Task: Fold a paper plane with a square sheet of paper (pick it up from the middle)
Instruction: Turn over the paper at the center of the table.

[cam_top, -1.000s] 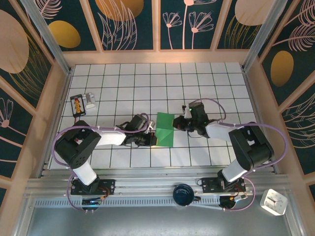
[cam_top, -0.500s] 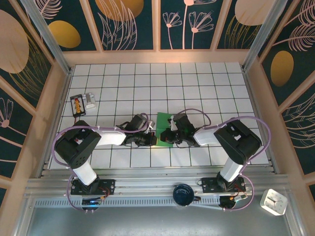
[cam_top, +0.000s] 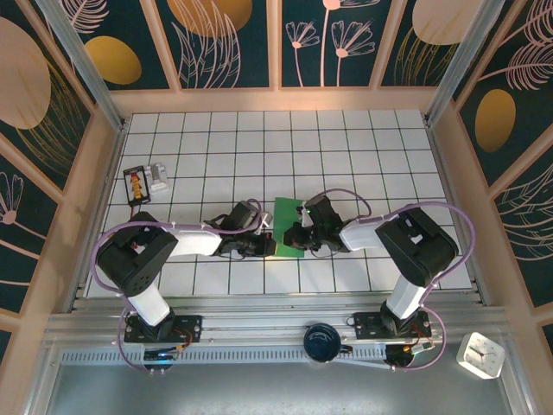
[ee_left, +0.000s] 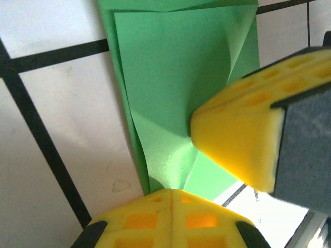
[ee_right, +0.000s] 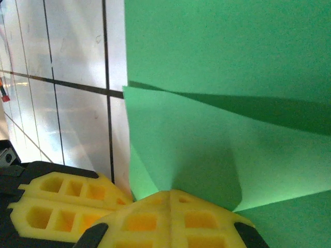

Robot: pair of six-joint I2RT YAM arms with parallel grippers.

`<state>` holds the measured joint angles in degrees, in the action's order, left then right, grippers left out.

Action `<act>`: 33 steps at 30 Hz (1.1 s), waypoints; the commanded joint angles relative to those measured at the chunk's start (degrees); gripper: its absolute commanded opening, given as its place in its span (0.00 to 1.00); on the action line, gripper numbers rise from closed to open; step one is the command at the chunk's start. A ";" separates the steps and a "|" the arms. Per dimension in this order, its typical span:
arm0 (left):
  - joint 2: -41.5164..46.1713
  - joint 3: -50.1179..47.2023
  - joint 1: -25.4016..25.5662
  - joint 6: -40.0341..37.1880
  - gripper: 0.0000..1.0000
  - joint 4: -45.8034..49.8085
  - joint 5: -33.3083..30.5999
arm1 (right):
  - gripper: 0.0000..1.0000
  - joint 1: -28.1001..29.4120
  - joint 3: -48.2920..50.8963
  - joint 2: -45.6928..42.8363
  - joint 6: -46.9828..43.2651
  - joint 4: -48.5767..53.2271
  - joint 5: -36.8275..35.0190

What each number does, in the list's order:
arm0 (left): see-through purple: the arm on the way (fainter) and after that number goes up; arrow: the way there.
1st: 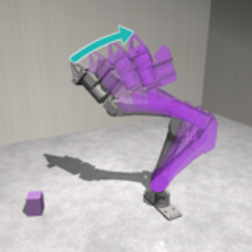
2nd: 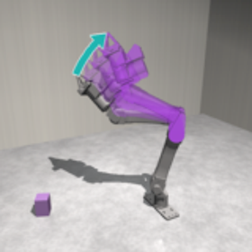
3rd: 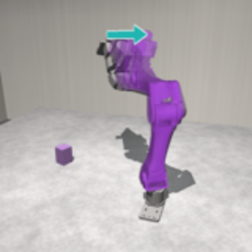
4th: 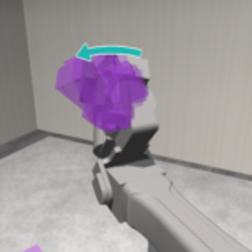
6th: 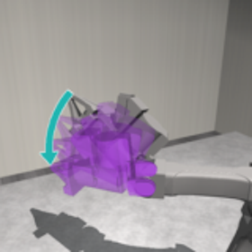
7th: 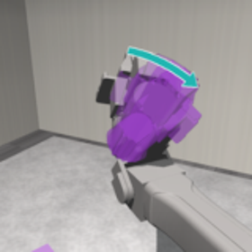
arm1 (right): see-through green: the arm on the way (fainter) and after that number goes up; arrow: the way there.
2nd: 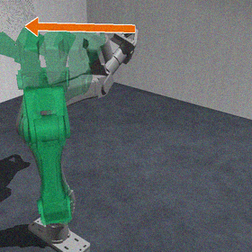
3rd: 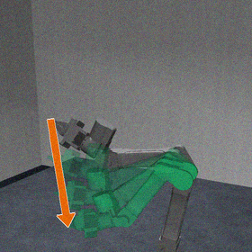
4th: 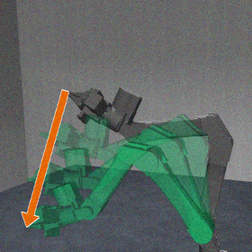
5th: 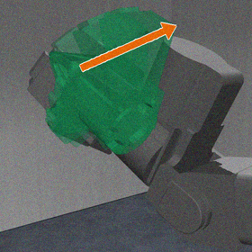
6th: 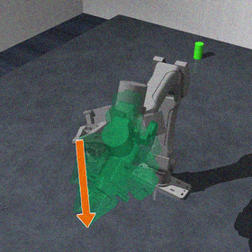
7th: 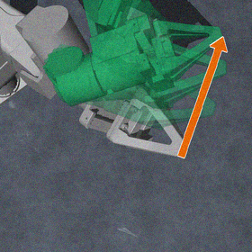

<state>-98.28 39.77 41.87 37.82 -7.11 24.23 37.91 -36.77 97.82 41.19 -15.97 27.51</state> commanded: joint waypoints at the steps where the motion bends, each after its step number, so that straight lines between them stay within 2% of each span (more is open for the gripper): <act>1: -6.09 -3.81 0.14 -1.96 0.00 11.07 -10.39 | 0.00 -3.86 -0.27 1.58 -2.99 7.51 -5.51; 4: -6.30 -4.00 0.11 -2.05 0.00 11.07 -10.50 | 0.00 -6.18 -0.71 1.66 -4.41 9.29 -6.19; 9: -5.54 -3.63 0.13 -1.53 0.00 10.98 -10.28 | 0.00 -14.23 -1.56 1.26 -7.39 11.29 -5.77; 14: -3.47 -2.90 0.29 0.64 0.00 9.66 -8.58 | 0.00 -16.48 -3.04 -4.51 -10.29 12.53 -5.32; 19: -0.30 -1.36 0.25 3.61 0.01 6.24 -5.68 | 0.00 -13.19 0.57 -10.71 -8.06 6.93 -3.27; 23: 4.67 0.86 0.25 5.11 0.24 3.57 -4.51 | 0.00 -7.12 3.27 -11.30 -4.58 1.78 -3.60; 26: 7.84 1.56 -0.30 5.22 0.32 2.88 -5.67 | 0.01 -4.18 4.23 -10.13 -2.63 -0.19 -3.16; 30: 9.98 0.73 -3.40 6.54 0.33 -0.76 -4.64 | 0.04 -3.51 6.32 -13.12 -2.92 2.70 -5.28; 33: 6.64 3.91 -3.55 5.36 0.23 -0.97 -1.50 | 0.10 -3.48 6.55 -16.59 -4.36 9.14 -8.55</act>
<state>-89.54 40.91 38.54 43.07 -7.07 20.53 34.28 -30.65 84.79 37.43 -11.09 22.83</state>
